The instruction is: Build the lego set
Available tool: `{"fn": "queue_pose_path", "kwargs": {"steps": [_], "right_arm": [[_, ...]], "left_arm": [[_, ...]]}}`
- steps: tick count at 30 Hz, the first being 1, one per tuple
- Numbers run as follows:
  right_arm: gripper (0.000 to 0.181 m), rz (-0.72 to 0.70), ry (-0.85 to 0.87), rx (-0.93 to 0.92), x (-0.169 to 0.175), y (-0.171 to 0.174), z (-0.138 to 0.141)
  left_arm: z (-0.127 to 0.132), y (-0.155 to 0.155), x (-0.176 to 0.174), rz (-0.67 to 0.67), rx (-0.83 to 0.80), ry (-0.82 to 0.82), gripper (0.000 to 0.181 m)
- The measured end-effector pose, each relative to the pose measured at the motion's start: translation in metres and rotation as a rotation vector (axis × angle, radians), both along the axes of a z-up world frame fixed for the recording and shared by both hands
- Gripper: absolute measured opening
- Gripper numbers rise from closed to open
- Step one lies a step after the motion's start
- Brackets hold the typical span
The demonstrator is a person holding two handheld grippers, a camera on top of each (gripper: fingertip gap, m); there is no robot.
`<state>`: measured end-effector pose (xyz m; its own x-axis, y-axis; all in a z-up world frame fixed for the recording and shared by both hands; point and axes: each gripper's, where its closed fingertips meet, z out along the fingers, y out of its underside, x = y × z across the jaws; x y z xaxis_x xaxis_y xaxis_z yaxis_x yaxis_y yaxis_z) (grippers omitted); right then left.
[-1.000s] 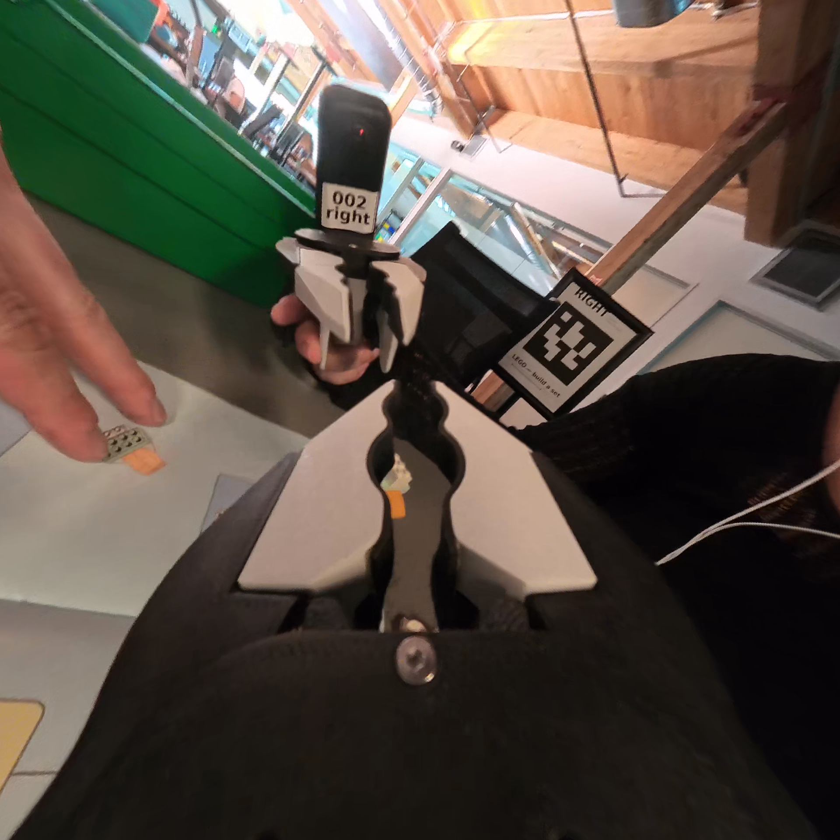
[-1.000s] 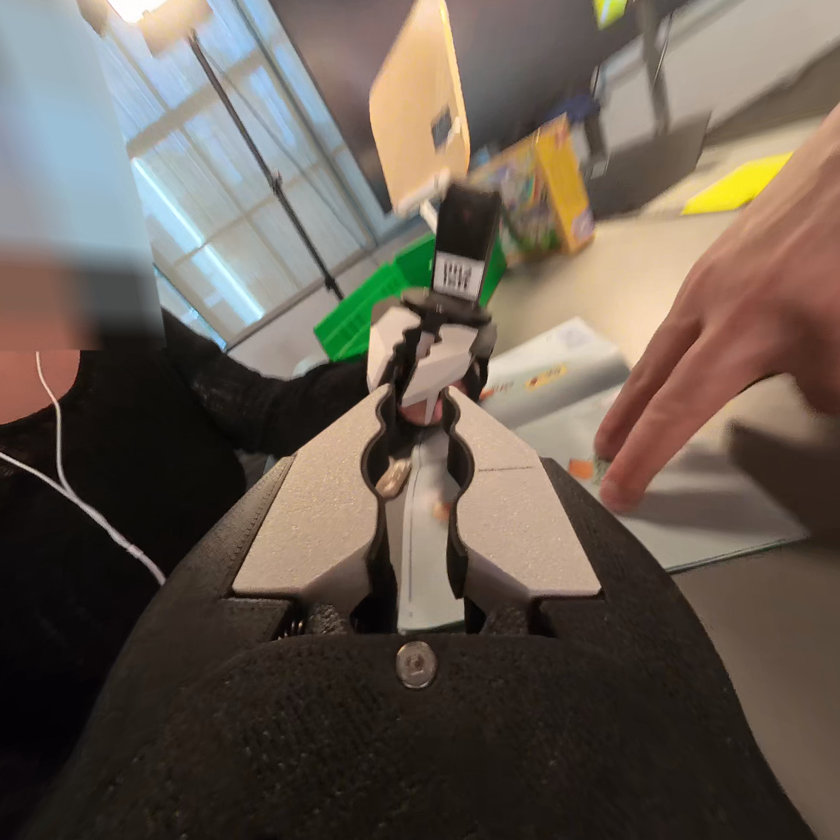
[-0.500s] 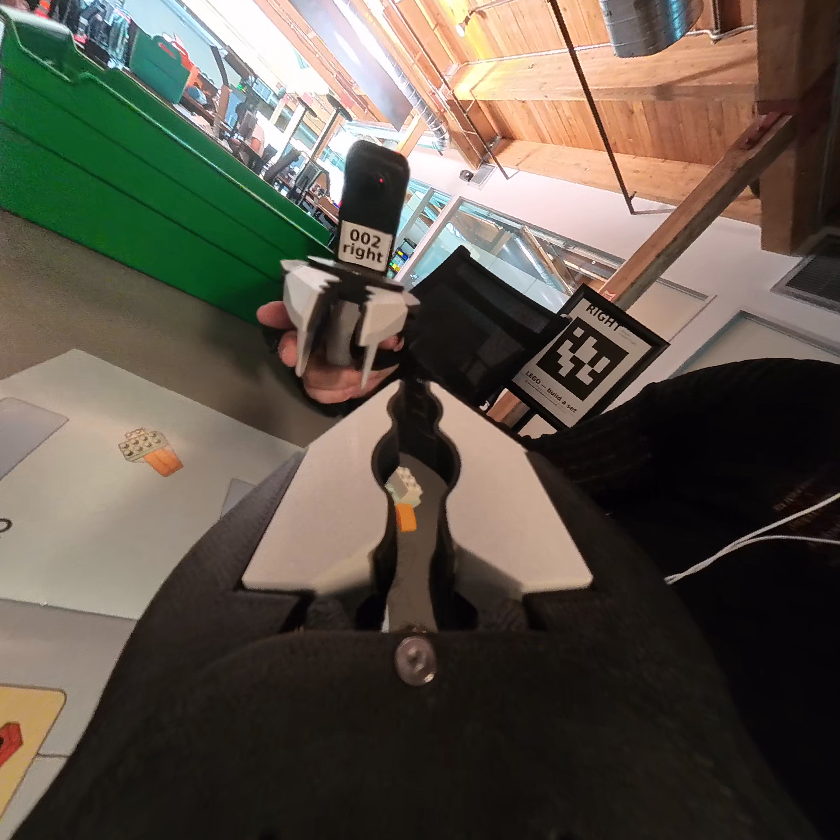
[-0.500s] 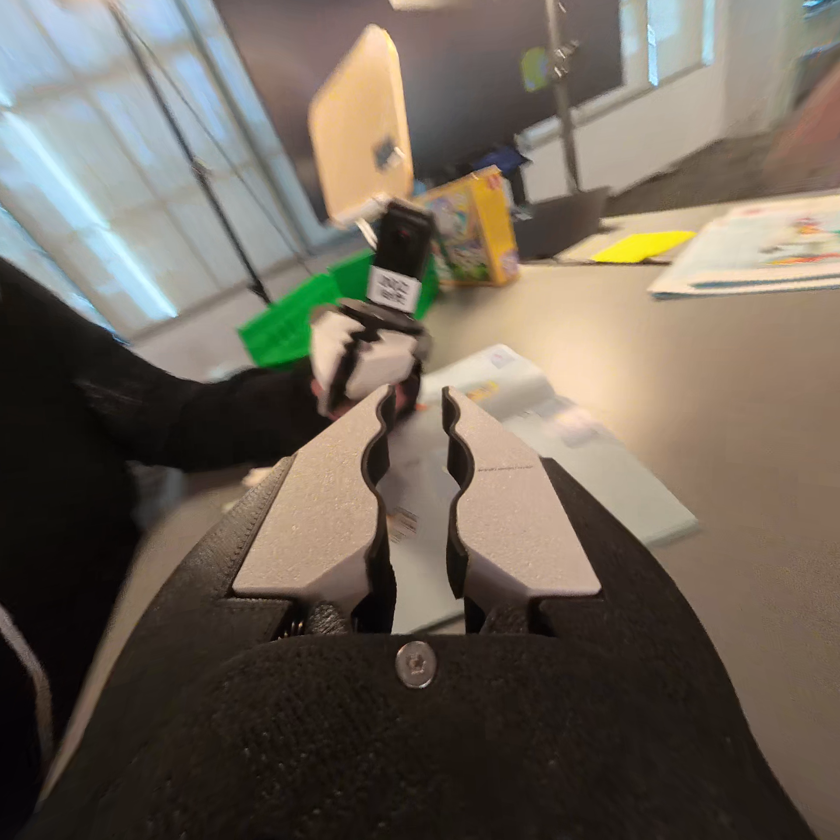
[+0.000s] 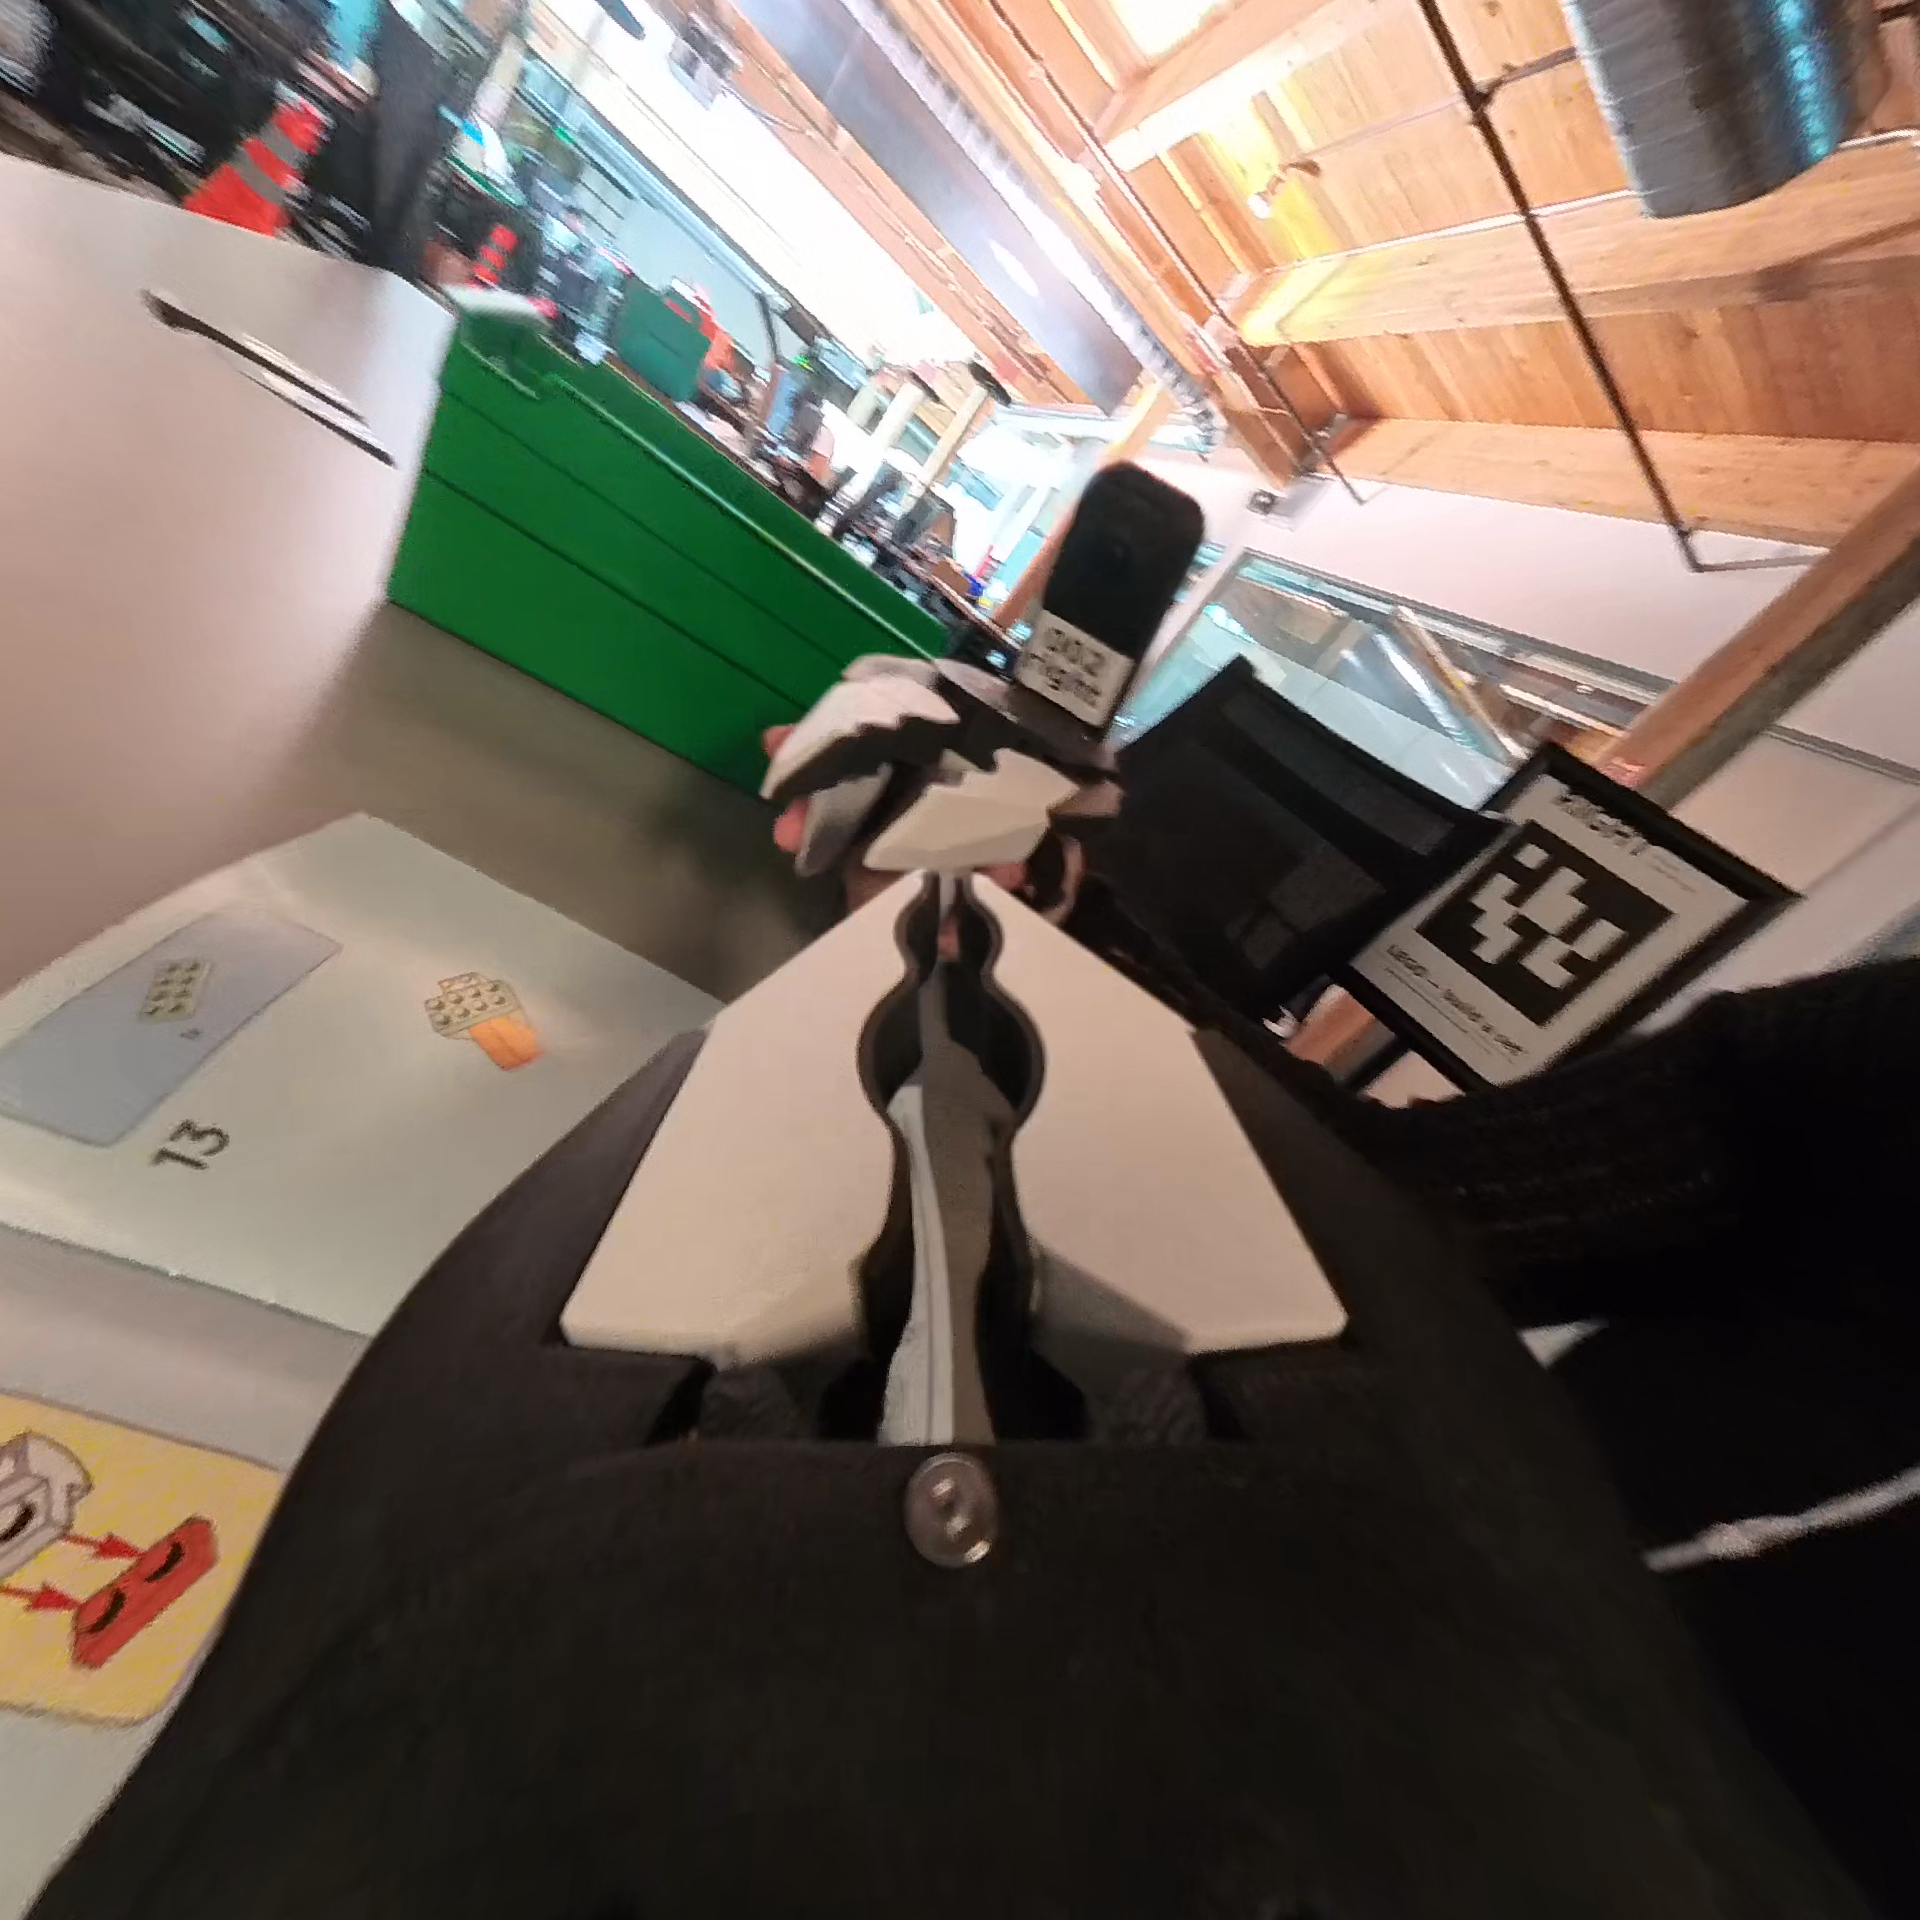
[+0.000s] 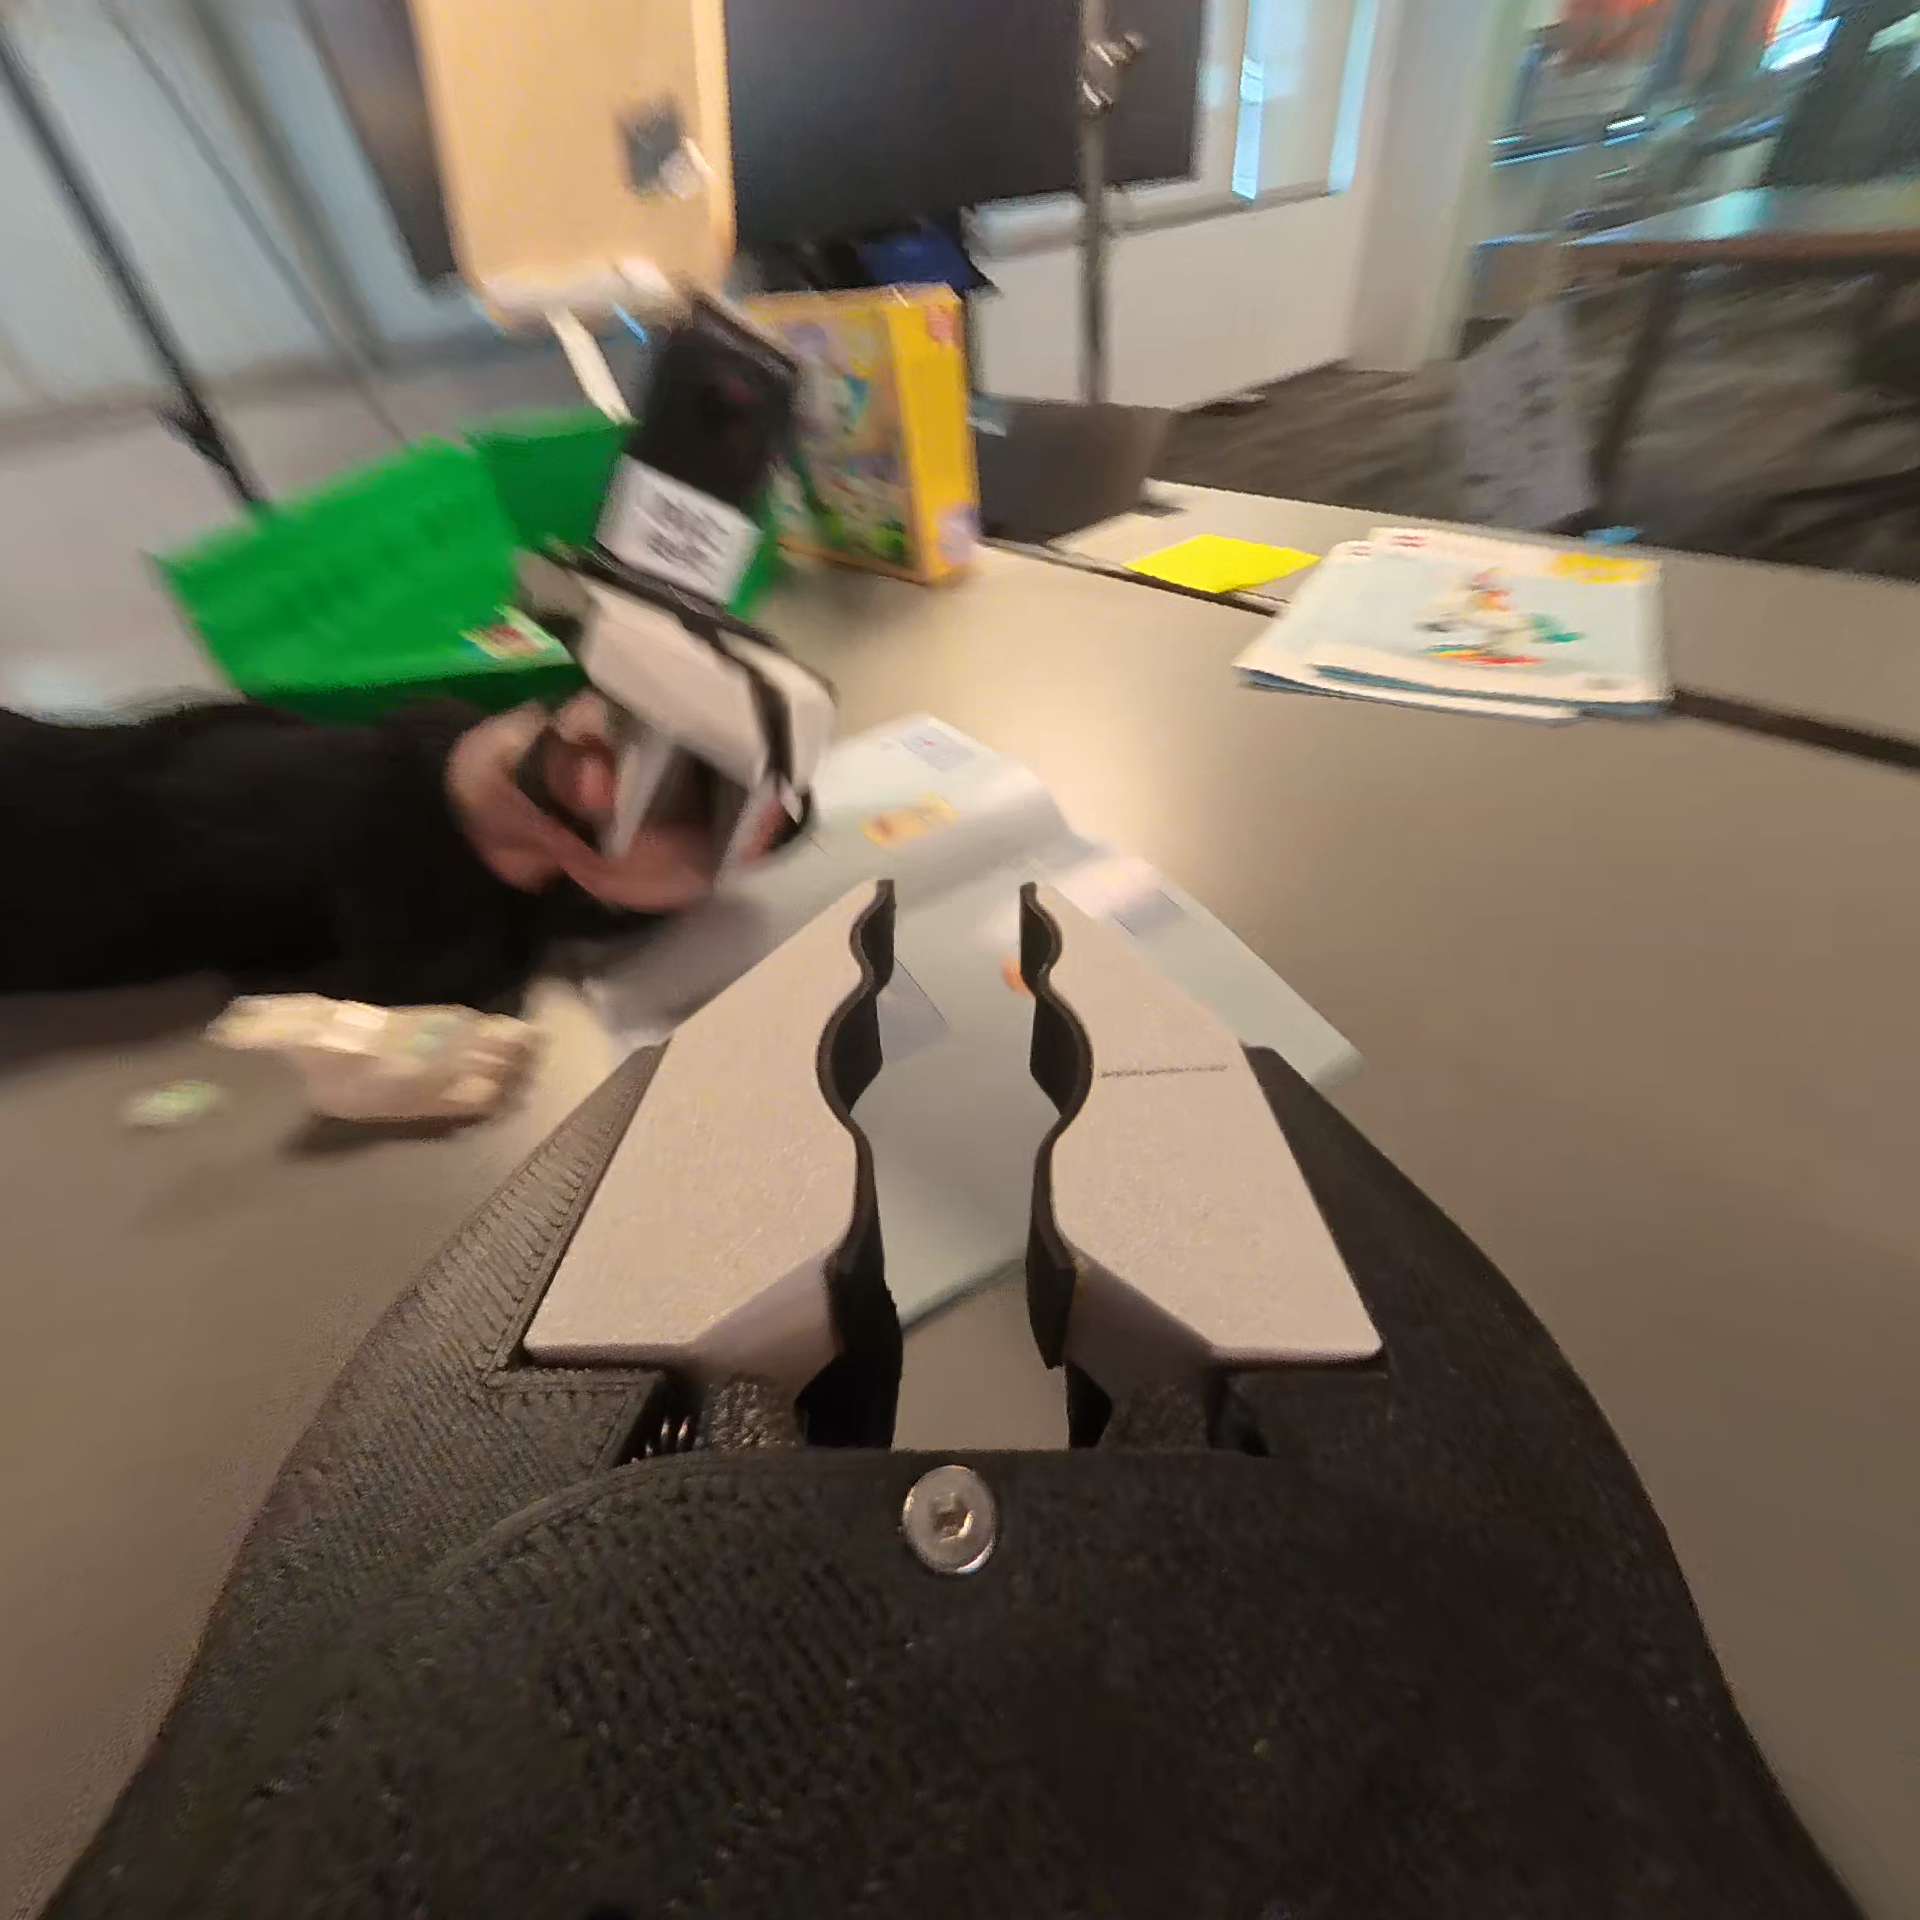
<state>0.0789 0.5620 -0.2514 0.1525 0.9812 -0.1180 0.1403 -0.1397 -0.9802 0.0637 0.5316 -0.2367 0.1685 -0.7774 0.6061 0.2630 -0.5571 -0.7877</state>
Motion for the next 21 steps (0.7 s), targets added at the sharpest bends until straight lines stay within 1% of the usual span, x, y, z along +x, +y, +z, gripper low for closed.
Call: {"fn": "queue_pose_path", "kwargs": {"steps": [4, 6, 7, 8, 10, 12, 14, 16, 19, 21], "right_arm": [[0.023, -0.062, -0.054, 0.118, 0.000, 0.007, -0.003], [0.023, -0.079, -0.066, 0.151, 0.001, 0.008, -0.003], [0.023, -0.090, -0.078, 0.166, 0.001, 0.010, -0.005], [0.023, -0.101, -0.091, 0.179, 0.002, 0.012, -0.006], [0.023, -0.106, -0.103, 0.195, 0.001, 0.012, -0.007], [0.022, -0.108, -0.105, 0.195, 0.001, 0.012, -0.008], [0.022, -0.101, -0.095, 0.177, 0.001, 0.011, -0.007], [0.020, -0.074, -0.095, 0.147, 0.002, 0.007, -0.008], [0.018, -0.037, -0.105, 0.130, 0.006, 0.001, -0.007], [0.017, -0.013, -0.117, 0.138, 0.008, -0.003, -0.006]], "left_arm": [[0.000, 0.018, -0.017, 0.189, 0.093, 0.082, 0.001], [0.001, 0.017, -0.020, 0.236, 0.188, 0.166, 0.004], [-0.001, 0.014, -0.017, 0.235, 0.249, 0.227, 0.009], [-0.004, 0.007, -0.011, 0.205, 0.315, 0.289, 0.017], [-0.014, -0.013, 0.008, 0.093, 0.432, 0.404, 0.035], [-0.031, -0.025, 0.023, 0.006, 0.505, 0.542, 0.046], [-0.048, -0.031, 0.032, -0.041, 0.543, 0.668, 0.045], [-0.062, -0.031, 0.035, -0.065, 0.539, 0.769, 0.043], [-0.078, -0.029, 0.035, -0.083, 0.496, 0.866, 0.039], [-0.084, -0.027, 0.034, -0.087, 0.464, 0.905, 0.033]]}}
